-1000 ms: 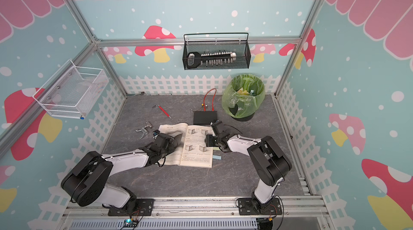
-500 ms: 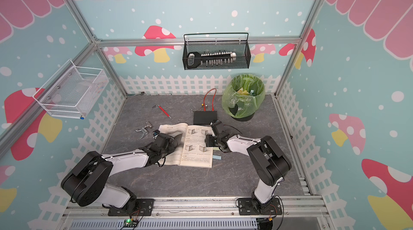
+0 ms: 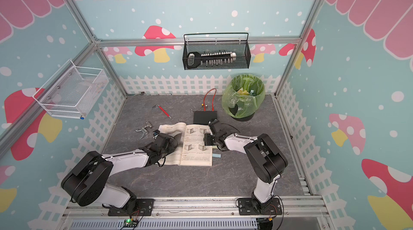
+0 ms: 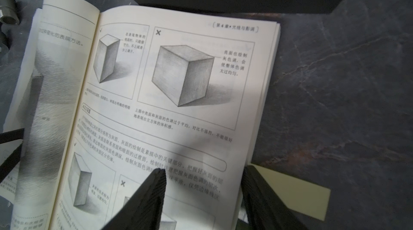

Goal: Peel off the used sticky note
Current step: Turn the page of the book at the center of the board.

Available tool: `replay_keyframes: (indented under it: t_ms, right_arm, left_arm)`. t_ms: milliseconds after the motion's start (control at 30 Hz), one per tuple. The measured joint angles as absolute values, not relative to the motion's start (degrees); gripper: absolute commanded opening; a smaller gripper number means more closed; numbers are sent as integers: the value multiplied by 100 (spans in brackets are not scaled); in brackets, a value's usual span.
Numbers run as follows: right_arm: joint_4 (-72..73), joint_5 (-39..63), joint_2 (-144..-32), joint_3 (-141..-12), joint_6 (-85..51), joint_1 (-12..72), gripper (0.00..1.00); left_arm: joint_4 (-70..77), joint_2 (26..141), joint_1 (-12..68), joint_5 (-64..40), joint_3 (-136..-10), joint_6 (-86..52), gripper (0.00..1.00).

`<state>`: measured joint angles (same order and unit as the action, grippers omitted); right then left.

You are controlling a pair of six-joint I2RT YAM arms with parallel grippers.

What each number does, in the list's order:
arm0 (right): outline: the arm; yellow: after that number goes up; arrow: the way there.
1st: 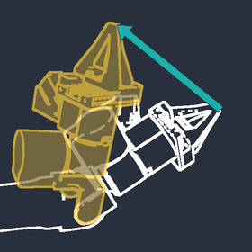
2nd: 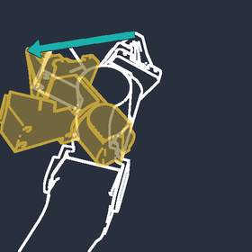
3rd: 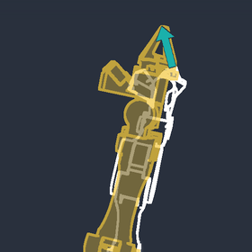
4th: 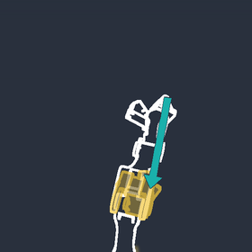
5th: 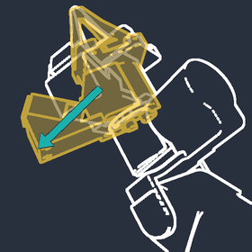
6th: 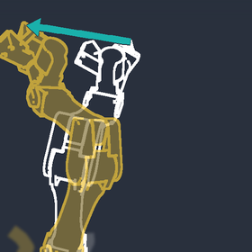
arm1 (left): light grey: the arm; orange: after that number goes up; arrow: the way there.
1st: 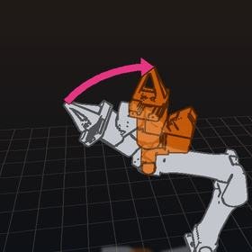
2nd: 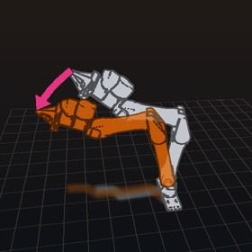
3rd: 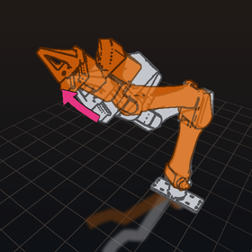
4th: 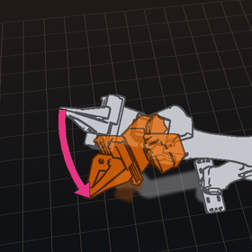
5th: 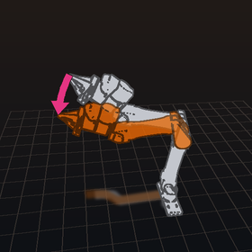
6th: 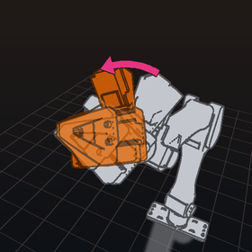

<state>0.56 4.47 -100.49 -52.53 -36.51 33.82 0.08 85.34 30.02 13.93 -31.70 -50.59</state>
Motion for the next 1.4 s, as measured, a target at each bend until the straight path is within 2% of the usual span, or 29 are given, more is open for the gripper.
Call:
replay_keyframes:
  t_ms: [933, 1400]
  right_arm:
    - [784, 1234, -10567, -5577, -3756, 3662, 60]
    - [1876, 2355, -10991, -5577, -3844, 3693, 60]
  left_arm:
    - [86, 8593, 3000, 1396, -3201, -4967, 0]
    - [-493, 8648, 2936, 1435, -4163, -4230, 0]
